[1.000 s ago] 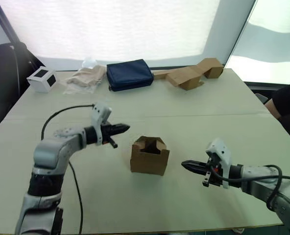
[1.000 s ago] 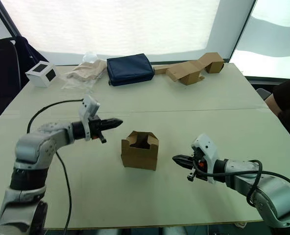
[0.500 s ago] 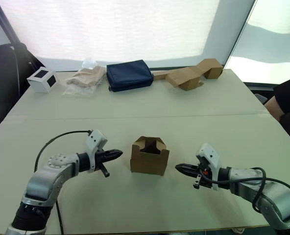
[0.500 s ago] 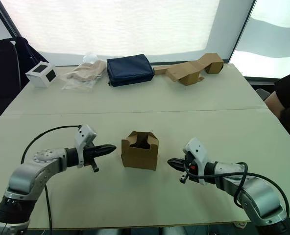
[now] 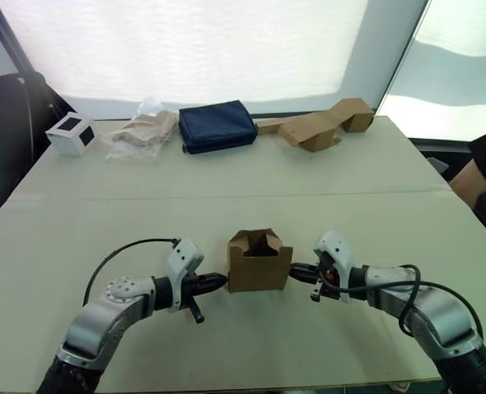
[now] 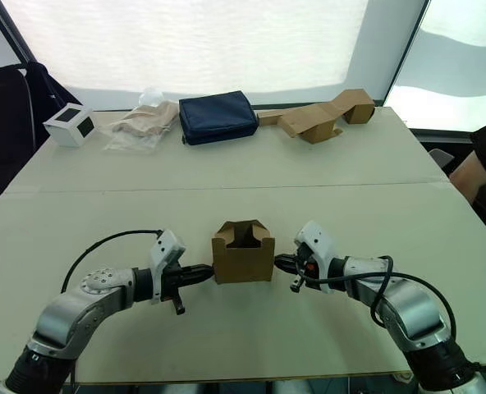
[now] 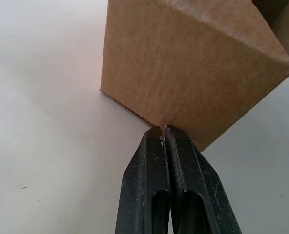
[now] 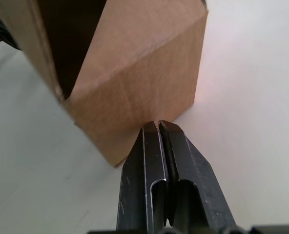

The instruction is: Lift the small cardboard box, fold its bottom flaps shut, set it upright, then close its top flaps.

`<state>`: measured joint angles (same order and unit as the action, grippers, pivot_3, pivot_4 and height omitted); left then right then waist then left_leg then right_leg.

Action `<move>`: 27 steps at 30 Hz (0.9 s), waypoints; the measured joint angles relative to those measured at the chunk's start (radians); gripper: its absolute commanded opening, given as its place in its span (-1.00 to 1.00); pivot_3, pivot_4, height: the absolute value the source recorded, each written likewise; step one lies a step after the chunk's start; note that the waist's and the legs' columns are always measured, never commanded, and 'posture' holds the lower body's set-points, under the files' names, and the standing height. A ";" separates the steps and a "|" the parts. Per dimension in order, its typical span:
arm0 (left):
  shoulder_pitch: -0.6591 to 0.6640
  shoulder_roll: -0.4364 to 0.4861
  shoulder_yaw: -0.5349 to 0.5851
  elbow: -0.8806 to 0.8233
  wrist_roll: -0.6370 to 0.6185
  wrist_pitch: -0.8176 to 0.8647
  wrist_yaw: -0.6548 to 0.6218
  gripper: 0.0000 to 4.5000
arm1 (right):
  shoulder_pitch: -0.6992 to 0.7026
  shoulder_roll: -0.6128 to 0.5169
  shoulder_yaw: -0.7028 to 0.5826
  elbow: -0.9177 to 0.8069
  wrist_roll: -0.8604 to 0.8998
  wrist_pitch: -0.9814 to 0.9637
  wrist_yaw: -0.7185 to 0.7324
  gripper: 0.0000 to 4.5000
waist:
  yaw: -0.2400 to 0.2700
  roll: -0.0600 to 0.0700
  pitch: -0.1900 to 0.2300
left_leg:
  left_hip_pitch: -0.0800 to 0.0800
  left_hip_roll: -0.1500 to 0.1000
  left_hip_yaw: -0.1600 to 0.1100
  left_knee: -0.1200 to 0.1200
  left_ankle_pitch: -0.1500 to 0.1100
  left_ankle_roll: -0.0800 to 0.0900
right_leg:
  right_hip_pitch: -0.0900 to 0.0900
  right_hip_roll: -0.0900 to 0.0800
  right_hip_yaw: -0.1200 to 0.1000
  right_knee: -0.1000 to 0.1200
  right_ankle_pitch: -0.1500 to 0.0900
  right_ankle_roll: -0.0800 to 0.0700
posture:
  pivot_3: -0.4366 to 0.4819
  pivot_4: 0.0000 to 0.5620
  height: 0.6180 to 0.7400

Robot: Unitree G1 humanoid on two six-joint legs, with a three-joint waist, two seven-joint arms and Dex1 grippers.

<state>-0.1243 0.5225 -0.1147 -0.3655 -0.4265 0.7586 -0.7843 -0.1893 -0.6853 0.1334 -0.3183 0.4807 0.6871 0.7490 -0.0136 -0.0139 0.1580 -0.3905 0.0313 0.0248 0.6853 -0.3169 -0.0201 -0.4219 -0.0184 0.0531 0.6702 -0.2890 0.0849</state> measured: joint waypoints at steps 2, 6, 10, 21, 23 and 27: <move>0.000 0.005 0.000 0.000 -0.001 0.000 -0.002 -0.96 | -0.004 0.000 0.002 0.012 -0.006 -0.008 0.013 -1.00 | 0.000 0.000 0.000 | 0.000 0.000 0.000 0.000 0.000 0.000 | 0.000 0.000 0.000 0.000 0.000 0.000 | -0.05 -0.47 1.00; -0.001 0.007 0.006 0.005 -0.001 -0.002 0.001 -0.96 | -0.003 0.000 0.002 0.013 -0.006 -0.008 0.029 -1.00 | 0.000 0.000 0.000 | 0.000 0.000 0.000 0.000 0.000 0.000 | 0.000 0.000 0.000 0.000 0.000 0.000 | -0.05 -0.47 1.00; -0.009 -0.005 0.066 0.013 0.000 -0.053 0.031 -0.96 | 0.018 -0.020 -0.012 -0.020 -0.003 0.008 0.043 -1.00 | 0.001 0.000 0.000 | 0.000 0.000 0.000 0.000 0.000 0.000 | 0.000 -0.002 0.000 0.000 0.000 0.000 | -0.05 -0.47 1.00; -0.311 0.123 0.156 0.155 -0.189 0.064 -0.175 -0.96 | -0.117 -0.105 -0.180 -0.023 0.093 0.047 0.149 -1.00 | -0.001 0.000 0.000 | 0.000 0.000 0.000 0.000 0.000 0.000 | 0.000 0.000 -0.001 -0.001 0.000 0.000 | -0.05 -0.47 1.00; -0.341 0.131 0.134 0.147 -0.199 0.070 -0.203 -0.96 | -0.139 -0.106 -0.180 -0.021 0.103 0.051 0.169 -1.00 | 0.000 0.000 0.000 | 0.000 0.000 0.000 0.000 0.000 0.000 | 0.000 0.000 -0.001 -0.001 0.000 0.000 | -0.05 -0.47 1.00; -0.359 0.133 0.094 0.146 -0.216 0.088 -0.233 -0.96 | -0.164 -0.106 -0.151 -0.011 0.111 0.062 0.202 -1.00 | -0.001 0.000 0.000 | 0.000 0.000 0.000 0.000 0.000 0.000 | 0.000 0.000 -0.001 -0.001 0.000 0.000 | -0.05 -0.47 1.00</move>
<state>-0.4830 0.6555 -0.0203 -0.2199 -0.6430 0.8462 -1.0170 -0.3532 -0.7912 -0.0172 -0.3291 0.5917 0.7493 0.9506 -0.0147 -0.0142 0.1583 -0.3909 0.0312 0.0245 0.6851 -0.3170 -0.0197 -0.4221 -0.0180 0.0525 0.6695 -0.2889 0.0850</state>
